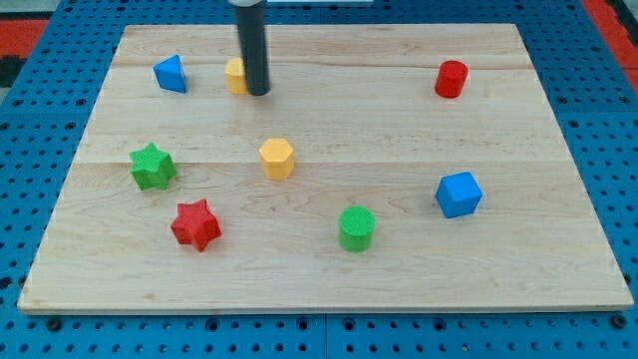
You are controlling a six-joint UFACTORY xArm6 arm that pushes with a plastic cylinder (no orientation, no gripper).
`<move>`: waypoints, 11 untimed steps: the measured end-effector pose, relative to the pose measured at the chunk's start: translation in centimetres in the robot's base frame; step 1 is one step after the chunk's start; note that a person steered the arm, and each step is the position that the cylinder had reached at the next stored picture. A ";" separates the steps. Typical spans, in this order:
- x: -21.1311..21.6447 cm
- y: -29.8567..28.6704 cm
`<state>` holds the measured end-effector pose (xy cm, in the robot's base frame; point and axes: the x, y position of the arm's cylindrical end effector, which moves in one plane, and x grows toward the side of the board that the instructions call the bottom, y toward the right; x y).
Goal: Push the yellow heart to the top of blue triangle
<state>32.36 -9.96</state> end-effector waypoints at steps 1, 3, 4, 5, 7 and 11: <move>-0.7 -2.8; -2.1 -4.6; -2.5 -3.1; -1.4 1.9; -5.3 -1.4; -4.1 1.7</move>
